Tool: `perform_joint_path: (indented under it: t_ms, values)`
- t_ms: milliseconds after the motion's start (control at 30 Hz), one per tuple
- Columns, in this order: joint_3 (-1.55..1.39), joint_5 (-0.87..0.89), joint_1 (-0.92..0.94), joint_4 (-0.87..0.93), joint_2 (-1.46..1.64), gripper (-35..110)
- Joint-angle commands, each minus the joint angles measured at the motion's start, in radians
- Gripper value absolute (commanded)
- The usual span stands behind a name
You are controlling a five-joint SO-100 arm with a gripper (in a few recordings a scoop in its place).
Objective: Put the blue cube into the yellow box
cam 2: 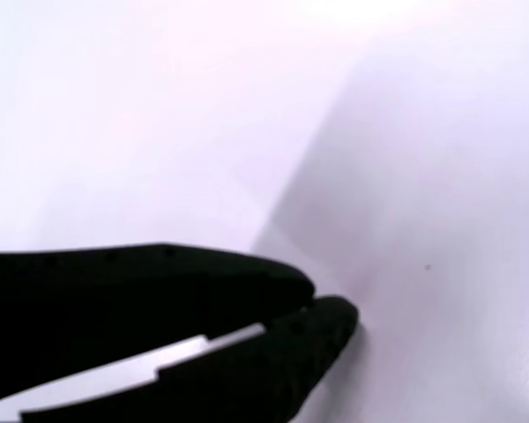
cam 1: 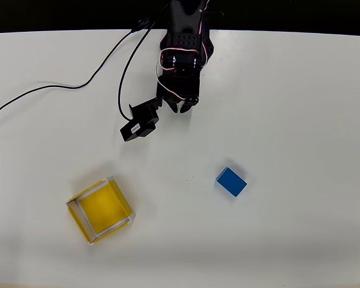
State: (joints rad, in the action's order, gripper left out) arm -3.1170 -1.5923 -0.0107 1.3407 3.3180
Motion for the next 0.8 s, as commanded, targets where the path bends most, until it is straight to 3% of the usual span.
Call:
perform_joint_path:
  t_ms: [0, 767]
  values:
    - [-0.028, 0.031, -0.003, 0.012, 0.025, 0]
    - [-0.028, 0.041, 0.008, 0.011, 0.025, 0]
